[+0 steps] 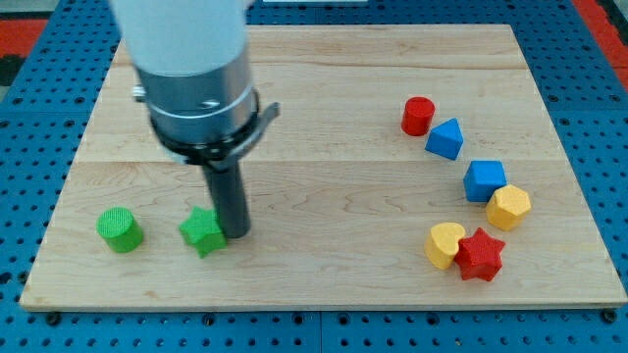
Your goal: Point your arm below the yellow heart
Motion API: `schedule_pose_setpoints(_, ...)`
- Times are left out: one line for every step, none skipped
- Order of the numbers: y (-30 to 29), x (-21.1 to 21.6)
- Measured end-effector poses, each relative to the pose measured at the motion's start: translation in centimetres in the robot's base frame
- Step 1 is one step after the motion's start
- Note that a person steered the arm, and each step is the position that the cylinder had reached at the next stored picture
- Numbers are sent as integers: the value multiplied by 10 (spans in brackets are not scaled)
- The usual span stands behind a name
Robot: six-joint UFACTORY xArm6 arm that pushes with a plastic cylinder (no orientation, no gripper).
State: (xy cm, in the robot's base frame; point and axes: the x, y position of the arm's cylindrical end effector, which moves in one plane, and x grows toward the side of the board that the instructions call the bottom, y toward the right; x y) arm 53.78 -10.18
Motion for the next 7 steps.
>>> schedule_pose_setpoints(-31,1)
schedule_pose_setpoints(-34,1)
schedule_pose_setpoints(-21,1)
schedule_pose_setpoints(40,-26)
schedule_pose_setpoints(43,-34)
schedule_pose_setpoints(43,-34)
schedule_pose_setpoints(68,-5)
